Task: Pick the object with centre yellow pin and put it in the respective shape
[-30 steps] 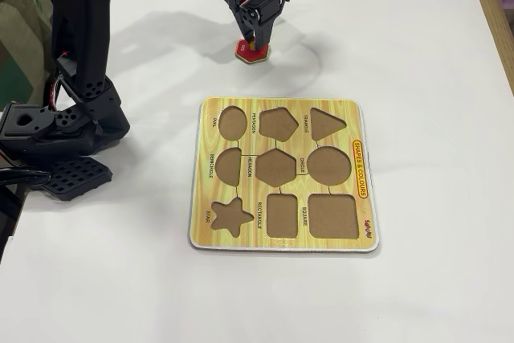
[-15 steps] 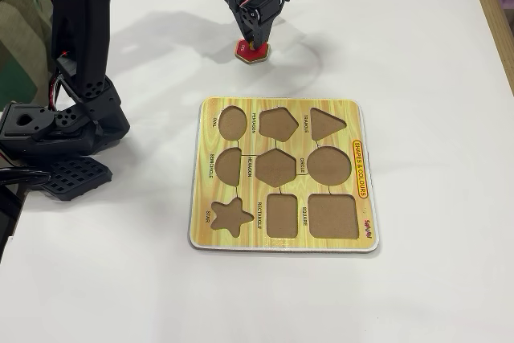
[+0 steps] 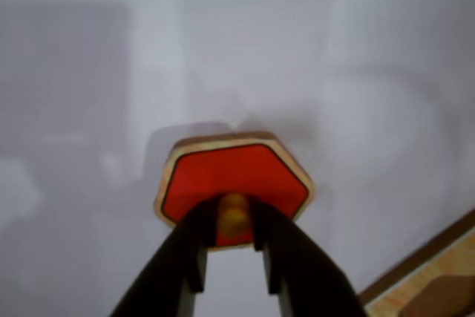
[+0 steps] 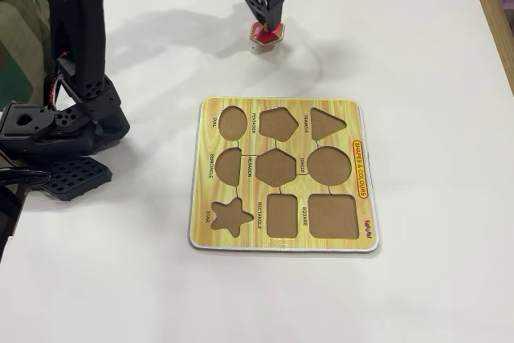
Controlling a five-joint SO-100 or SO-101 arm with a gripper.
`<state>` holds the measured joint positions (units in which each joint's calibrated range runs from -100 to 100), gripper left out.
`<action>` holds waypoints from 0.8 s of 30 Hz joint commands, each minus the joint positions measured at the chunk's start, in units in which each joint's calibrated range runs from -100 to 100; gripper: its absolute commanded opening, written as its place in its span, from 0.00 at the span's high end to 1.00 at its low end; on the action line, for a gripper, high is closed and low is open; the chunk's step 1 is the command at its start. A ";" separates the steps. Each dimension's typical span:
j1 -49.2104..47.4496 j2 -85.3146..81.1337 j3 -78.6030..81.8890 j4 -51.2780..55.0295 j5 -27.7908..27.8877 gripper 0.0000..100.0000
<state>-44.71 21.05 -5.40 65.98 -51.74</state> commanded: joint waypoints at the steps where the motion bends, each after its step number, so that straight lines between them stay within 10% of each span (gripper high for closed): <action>1: 2.72 -6.99 2.52 -0.12 0.23 0.96; 24: 27.33 -26.49 19.87 7.83 12.93 0.96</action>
<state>-20.49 -1.63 13.76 72.58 -41.08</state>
